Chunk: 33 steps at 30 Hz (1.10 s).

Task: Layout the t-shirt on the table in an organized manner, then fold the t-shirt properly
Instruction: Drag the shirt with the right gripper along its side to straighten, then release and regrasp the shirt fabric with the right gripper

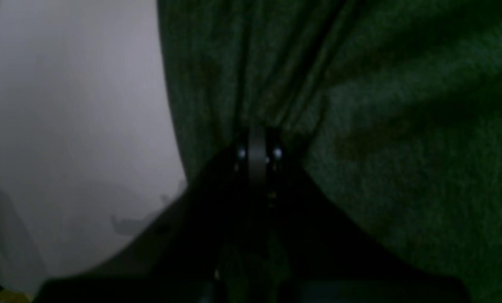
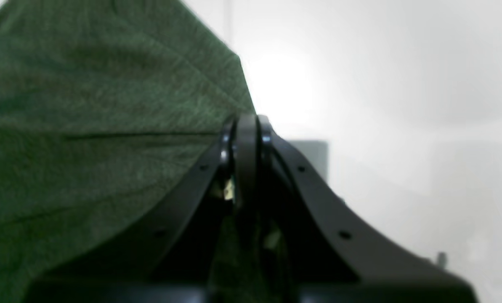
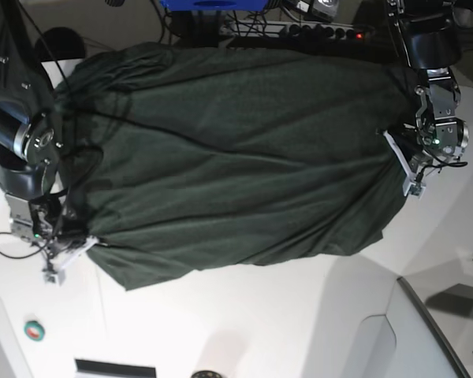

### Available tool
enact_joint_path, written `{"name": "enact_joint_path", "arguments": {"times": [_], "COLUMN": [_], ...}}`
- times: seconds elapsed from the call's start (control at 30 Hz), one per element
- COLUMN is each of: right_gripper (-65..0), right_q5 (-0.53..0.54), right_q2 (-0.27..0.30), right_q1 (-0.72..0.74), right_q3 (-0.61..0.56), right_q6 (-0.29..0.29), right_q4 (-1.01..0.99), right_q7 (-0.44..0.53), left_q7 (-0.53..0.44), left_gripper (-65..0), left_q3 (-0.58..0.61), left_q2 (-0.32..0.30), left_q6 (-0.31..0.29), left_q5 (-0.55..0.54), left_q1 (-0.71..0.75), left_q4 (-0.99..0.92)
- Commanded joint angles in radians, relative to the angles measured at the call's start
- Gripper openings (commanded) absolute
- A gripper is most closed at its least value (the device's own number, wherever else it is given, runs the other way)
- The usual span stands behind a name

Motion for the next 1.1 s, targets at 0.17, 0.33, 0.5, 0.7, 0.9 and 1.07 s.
{"name": "enact_joint_path", "arguments": {"times": [0.17, 0.33, 0.5, 0.7, 0.9, 1.07], "right_gripper": [-64.7, -64.8, -64.8, -64.8, -64.1, -41.1], "right_q5": [0.009, 0.009, 0.006, 0.009, 0.009, 0.009], "right_q2": [0.005, -0.064, -0.144, -0.185, -0.228, -0.234], "right_q1": [-0.054, -0.180, -0.292, -0.501, -0.717, -0.732], "right_q3": [0.003, -0.004, -0.018, -0.207, -0.366, -0.393], "right_q6": [0.006, 0.151, 0.270, 0.281, 0.281, 0.280], "right_q4": [0.295, 0.617, 0.890, 1.188, 1.362, 1.392], "right_q7": [-0.150, -0.315, -0.477, -0.635, -0.721, -0.779], "left_q7": [-0.005, 0.000, 0.003, 0.072, 0.072, 0.072], "left_gripper": [-65.0, -65.0, -65.0, -65.0, -65.0, -65.0], "left_q3": [-0.006, -0.003, -0.001, -0.001, -0.001, -0.001], "left_q2": [-0.015, -0.004, 0.014, 0.032, 0.026, 0.014], "left_q6": [0.006, 0.006, 0.006, 0.005, 0.005, 0.005], "left_q5": [0.004, 0.004, 0.006, 0.004, 0.004, 0.004], "left_q1": [-0.013, -0.013, -0.013, -0.013, -0.006, -0.004], "left_q4": [0.019, 0.087, 0.151, 0.187, 0.187, 0.180]}}
